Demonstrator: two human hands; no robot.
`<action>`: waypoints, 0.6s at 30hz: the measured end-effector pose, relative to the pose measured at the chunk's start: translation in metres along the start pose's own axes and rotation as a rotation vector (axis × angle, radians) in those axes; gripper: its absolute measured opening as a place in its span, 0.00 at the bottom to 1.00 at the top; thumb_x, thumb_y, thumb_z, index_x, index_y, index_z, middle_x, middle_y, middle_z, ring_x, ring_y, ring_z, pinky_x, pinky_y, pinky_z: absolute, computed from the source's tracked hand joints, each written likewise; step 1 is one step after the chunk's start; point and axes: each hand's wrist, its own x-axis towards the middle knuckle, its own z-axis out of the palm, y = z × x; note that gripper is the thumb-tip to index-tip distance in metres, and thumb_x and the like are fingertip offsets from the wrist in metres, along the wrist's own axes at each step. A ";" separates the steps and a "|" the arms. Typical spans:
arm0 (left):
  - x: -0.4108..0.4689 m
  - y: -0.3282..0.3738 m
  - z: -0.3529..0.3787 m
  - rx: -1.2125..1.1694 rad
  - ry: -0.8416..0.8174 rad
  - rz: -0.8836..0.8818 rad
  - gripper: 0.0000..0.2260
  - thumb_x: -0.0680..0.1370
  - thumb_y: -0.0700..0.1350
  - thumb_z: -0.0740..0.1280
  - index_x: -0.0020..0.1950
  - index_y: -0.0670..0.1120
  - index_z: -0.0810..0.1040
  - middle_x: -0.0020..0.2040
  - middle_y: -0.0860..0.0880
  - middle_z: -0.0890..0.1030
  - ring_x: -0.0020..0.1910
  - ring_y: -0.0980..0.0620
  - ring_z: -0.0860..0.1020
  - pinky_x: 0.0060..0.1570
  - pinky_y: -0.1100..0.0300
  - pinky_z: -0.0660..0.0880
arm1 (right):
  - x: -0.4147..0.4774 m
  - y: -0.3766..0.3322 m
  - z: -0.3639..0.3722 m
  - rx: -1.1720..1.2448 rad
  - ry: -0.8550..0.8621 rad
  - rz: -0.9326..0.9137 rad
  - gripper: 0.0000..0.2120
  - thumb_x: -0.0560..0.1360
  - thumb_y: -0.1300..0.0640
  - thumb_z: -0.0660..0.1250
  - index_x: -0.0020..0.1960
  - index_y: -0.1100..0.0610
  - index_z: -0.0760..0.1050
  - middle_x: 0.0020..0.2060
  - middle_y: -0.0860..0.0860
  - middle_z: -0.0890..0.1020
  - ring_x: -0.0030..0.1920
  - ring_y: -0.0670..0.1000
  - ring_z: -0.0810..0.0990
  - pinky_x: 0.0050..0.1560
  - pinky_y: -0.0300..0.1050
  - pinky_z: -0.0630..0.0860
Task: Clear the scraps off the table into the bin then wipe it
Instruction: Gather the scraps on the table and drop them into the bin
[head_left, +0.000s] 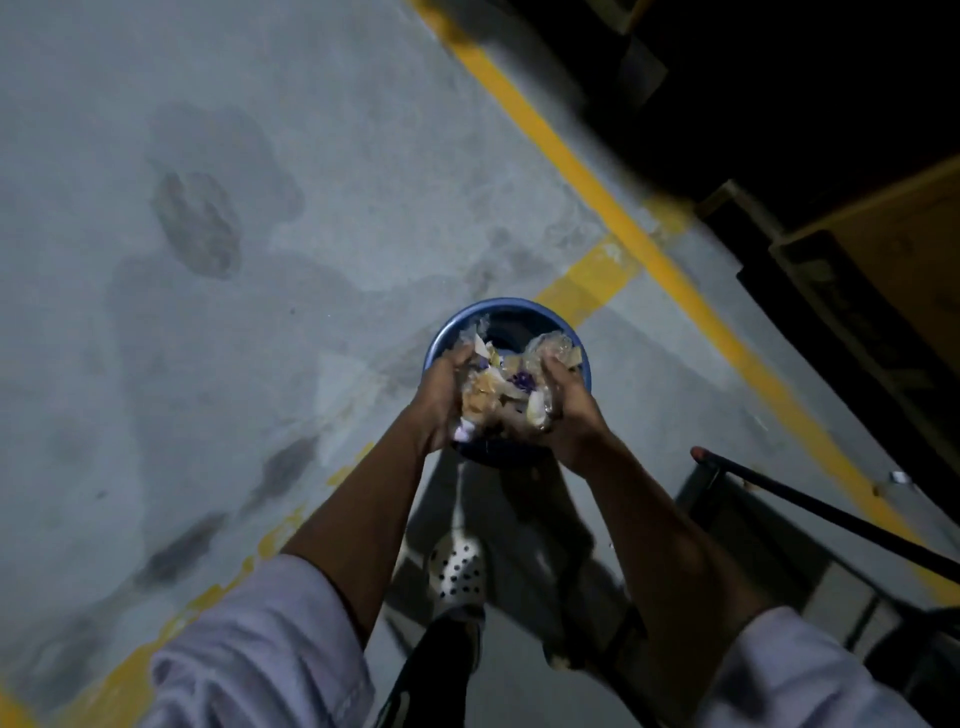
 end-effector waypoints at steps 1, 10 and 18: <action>-0.006 0.001 0.000 0.013 0.025 0.011 0.17 0.85 0.53 0.59 0.57 0.41 0.81 0.47 0.41 0.85 0.35 0.45 0.83 0.30 0.61 0.80 | -0.008 -0.006 -0.001 -0.014 0.010 0.016 0.34 0.72 0.38 0.74 0.74 0.43 0.69 0.68 0.56 0.80 0.64 0.65 0.81 0.60 0.73 0.76; -0.094 0.003 0.022 0.295 0.138 -0.066 0.18 0.81 0.65 0.61 0.60 0.53 0.77 0.60 0.50 0.80 0.52 0.47 0.74 0.67 0.38 0.64 | -0.075 -0.035 0.004 0.173 0.022 0.224 0.40 0.78 0.26 0.48 0.73 0.53 0.74 0.68 0.60 0.78 0.69 0.66 0.75 0.67 0.66 0.71; -0.076 -0.005 0.023 0.282 0.116 -0.073 0.22 0.81 0.65 0.59 0.68 0.54 0.76 0.65 0.52 0.78 0.62 0.44 0.72 0.63 0.39 0.67 | -0.058 -0.024 0.007 0.154 0.032 0.137 0.24 0.84 0.40 0.57 0.78 0.46 0.63 0.71 0.62 0.72 0.67 0.73 0.74 0.59 0.72 0.76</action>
